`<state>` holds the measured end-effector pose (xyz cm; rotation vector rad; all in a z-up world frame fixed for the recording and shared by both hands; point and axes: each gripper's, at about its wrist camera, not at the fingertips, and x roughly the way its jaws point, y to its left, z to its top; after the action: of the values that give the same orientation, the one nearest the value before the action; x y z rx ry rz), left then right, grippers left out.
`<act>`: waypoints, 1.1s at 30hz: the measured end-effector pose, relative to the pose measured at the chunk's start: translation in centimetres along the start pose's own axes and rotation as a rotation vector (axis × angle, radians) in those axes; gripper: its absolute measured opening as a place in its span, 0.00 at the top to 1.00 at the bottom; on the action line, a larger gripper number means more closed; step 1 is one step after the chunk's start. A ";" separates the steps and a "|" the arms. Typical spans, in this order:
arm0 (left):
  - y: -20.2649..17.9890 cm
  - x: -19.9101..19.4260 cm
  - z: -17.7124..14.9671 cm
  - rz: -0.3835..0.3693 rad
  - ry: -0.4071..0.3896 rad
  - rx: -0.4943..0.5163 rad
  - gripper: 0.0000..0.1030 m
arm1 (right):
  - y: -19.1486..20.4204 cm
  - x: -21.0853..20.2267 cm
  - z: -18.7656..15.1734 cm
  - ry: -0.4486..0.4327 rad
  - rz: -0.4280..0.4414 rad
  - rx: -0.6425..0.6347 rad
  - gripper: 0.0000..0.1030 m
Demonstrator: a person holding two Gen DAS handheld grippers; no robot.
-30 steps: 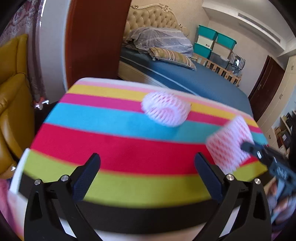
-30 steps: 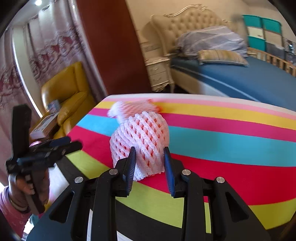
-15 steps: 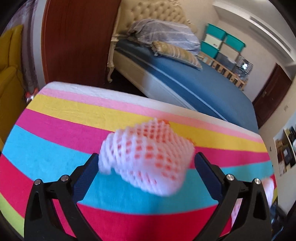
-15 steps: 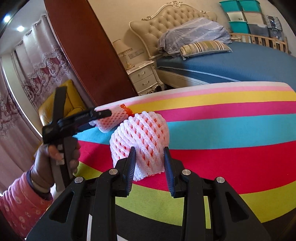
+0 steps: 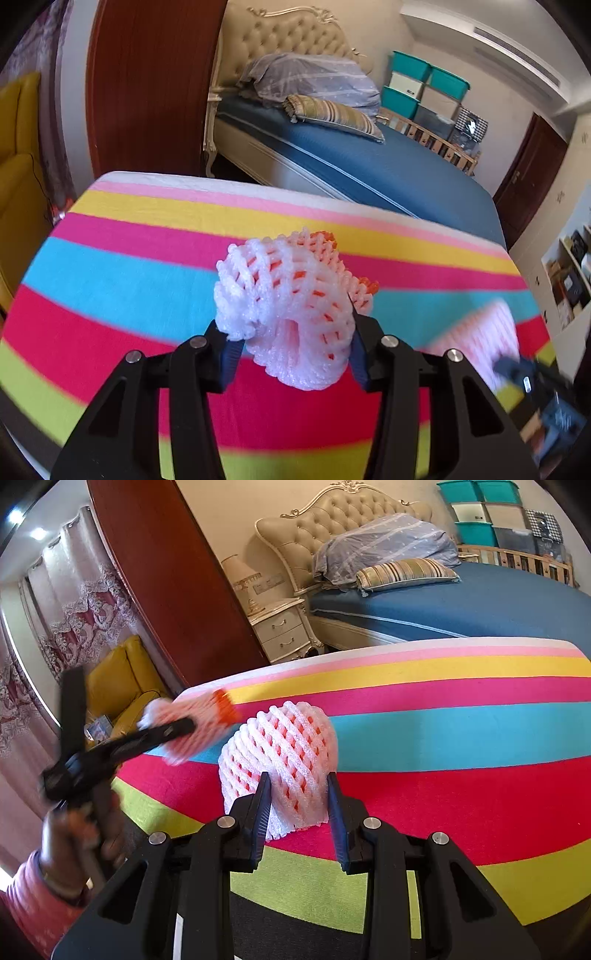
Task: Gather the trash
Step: 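Grasp a pink foam net with the right tool while the left tool grasps the other net, then carry both foam nets over the wastebasket and open both tools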
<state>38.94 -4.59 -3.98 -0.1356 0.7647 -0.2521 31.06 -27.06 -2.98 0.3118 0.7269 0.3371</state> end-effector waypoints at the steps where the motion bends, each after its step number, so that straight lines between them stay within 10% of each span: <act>1: -0.3 -1.0 -0.7 0.012 -0.006 0.016 0.55 | 0.2 0.0 0.0 0.002 -0.005 -0.006 0.70; 15: -1.4 -15.3 -10.3 0.134 -0.149 0.142 0.52 | 8.3 -4.7 -4.5 -0.021 -0.134 -0.205 0.70; 33: 0.4 -22.7 -19.2 0.189 -0.180 0.268 0.51 | 13.8 -12.2 -13.4 -0.043 -0.173 -0.317 0.70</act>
<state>9.88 1.45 -2.67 0.1655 0.5546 -0.1576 10.66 -17.43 0.21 -0.0440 0.6415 0.2751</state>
